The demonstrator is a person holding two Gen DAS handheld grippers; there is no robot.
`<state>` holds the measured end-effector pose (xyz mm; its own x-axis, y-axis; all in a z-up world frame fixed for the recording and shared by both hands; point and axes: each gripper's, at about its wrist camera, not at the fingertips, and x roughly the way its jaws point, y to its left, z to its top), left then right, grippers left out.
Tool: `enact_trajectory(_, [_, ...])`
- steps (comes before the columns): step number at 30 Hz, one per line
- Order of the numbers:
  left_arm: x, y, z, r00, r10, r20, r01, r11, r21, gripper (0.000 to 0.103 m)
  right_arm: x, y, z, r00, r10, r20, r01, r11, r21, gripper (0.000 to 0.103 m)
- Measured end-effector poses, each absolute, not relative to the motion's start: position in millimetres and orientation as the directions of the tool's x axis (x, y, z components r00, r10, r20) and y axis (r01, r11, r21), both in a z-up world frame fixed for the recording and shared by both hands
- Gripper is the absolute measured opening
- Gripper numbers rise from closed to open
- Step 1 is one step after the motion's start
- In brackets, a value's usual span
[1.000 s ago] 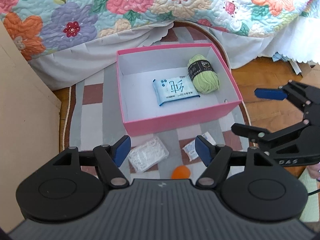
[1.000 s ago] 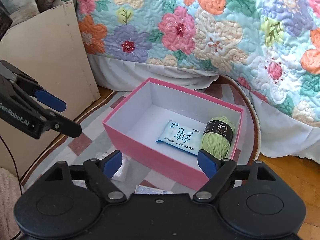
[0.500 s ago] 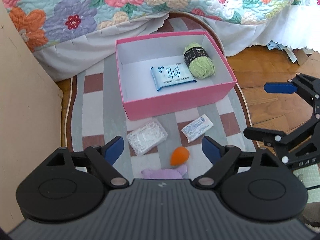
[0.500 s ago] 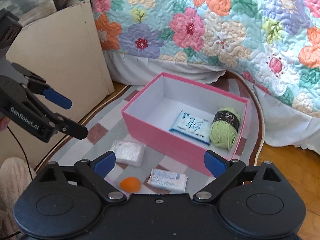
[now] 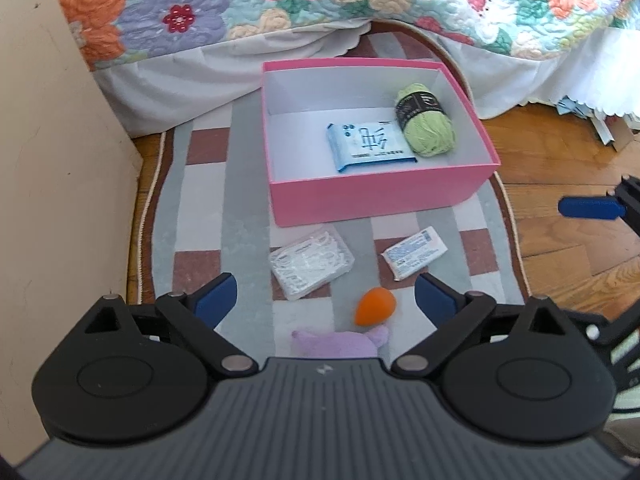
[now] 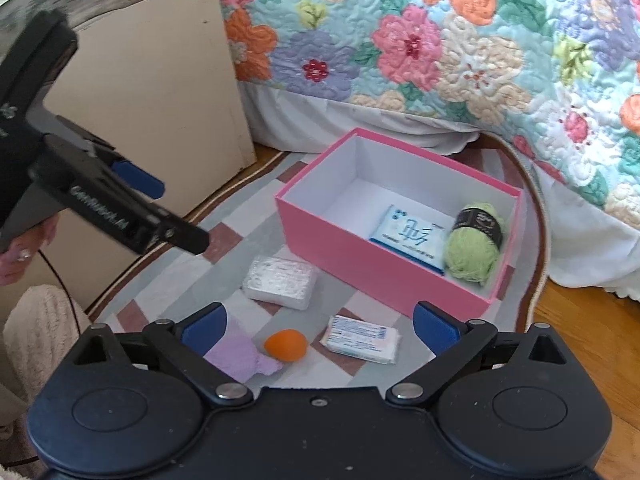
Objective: Organize objects
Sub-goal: 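Withdraw the left tool from the box toward the orange sponge, then close the left gripper on the orange makeup sponge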
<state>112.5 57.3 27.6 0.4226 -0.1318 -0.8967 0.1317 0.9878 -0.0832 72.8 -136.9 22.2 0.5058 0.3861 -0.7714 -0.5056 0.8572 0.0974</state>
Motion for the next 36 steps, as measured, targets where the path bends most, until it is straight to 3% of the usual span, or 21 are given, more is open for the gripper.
enact_trajectory(9, [106,58,-2,0.377,-0.185,-0.907,0.147,0.979,-0.139,0.097,67,-124,-2,0.454,0.466,-0.760,-0.536,0.823,0.185,0.101])
enact_trajectory(14, [103,56,-20,0.360,-0.239,-0.902,0.170,0.967,-0.188,0.097,67,-112,-23,0.481,0.377,-0.791,-0.544,0.836,0.067,0.101])
enact_trajectory(19, [100,51,-34,0.369,-0.229,-0.901,0.190,0.967,-0.168,0.097,71,-108,-42,0.459,0.366,-0.810,-0.555,0.830,0.060,0.101])
enact_trajectory(25, [105,46,-52,0.370,-0.277,-0.887,0.226,0.953,-0.203,0.097,71,-97,-66,0.529,0.242,-0.814,-0.558,0.821,-0.118,0.101])
enact_trajectory(30, [109,44,-69,0.364,-0.308,-0.879,0.224,0.945,-0.239,0.096,73,-97,-82,0.545,0.237,-0.804,-0.551,0.824,-0.130,0.101])
enact_trajectory(36, [114,40,-90,0.350,-0.264,-0.898,0.209,0.957,-0.200,0.093,75,-97,-94,0.591,0.286,-0.755,-0.513,0.855,-0.078,0.101])
